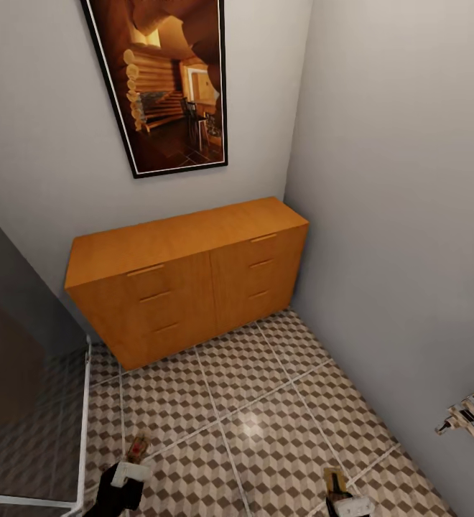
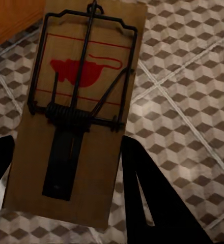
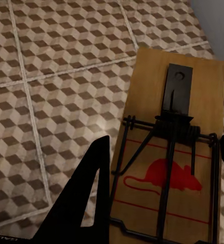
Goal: Take the four mousetraps from the cabinet in the bathroom and place them on the bathroom floor. Make sure all four end up on the same floor surface, and ensure that at least two of them are either under or directly next to the same bathroom sink.
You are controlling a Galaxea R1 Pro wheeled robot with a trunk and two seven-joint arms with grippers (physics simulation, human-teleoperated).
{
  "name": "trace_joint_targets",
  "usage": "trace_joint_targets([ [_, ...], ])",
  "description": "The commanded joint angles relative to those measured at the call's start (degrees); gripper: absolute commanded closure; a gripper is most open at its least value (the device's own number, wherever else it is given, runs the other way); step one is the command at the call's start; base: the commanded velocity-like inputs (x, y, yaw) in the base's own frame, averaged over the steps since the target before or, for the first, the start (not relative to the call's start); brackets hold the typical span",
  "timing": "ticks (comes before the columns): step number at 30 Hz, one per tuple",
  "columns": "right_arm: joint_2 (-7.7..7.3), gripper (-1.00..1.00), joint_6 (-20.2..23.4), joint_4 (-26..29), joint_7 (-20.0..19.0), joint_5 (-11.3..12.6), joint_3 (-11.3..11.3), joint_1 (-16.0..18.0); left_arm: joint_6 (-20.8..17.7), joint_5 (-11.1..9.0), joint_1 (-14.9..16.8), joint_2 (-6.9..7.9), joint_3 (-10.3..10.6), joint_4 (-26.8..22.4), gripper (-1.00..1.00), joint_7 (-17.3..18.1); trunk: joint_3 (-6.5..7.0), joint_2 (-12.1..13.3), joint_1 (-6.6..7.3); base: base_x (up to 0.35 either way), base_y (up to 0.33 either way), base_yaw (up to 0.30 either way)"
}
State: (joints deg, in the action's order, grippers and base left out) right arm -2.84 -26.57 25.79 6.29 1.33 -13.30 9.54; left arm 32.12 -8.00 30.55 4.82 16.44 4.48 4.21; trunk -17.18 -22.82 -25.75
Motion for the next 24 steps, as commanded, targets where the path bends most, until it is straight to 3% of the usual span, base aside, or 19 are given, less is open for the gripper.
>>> trace_joint_targets([
  [1,-0.42,1.00,0.4,0.8,0.3,0.3,-0.5,0.0,3.3,-0.4,-1.3,-0.03,0.2,0.2,1.00,-0.7,-0.09,-0.1,-0.04,0.000,0.000,0.000],
  [4,-1.12,1.00,1.0,2.3,0.1,0.3,-0.4,0.0,9.5,-0.4,-4.8,0.00,0.2,0.2,1.00,-7.2,-0.09,-0.1,-0.04,0.000,0.000,0.000],
  [9,-1.35,1.00,0.0,3.1,-1.1,0.4,-0.4,0.0,13.8,-0.5,-8.1,-0.14,0.2,0.2,1.00,-16.0,-0.09,-0.1,-0.04,0.000,0.000,0.000],
  [15,-1.38,1.00,-4.8,2.4,-0.9,0.5,-0.1,0.0,14.7,-0.7,-8.7,-0.82,0.0,0.1,1.00,-17.9,-0.09,-0.1,-0.04,0.000,0.000,0.000],
  [21,-1.19,1.00,-5.5,2.1,-0.8,0.5,3.8,0.0,14.7,-0.7,-8.8,-0.94,0.0,0.1,1.00,-18.0,-0.08,-0.1,-0.04,0.000,0.000,0.000],
  [24,-1.02,1.00,-5.6,2.0,-0.8,0.5,4.7,0.0,14.7,-0.7,-8.8,-0.95,0.0,0.1,1.00,-18.0,0.03,-0.1,-0.04,0.000,0.000,0.000],
])
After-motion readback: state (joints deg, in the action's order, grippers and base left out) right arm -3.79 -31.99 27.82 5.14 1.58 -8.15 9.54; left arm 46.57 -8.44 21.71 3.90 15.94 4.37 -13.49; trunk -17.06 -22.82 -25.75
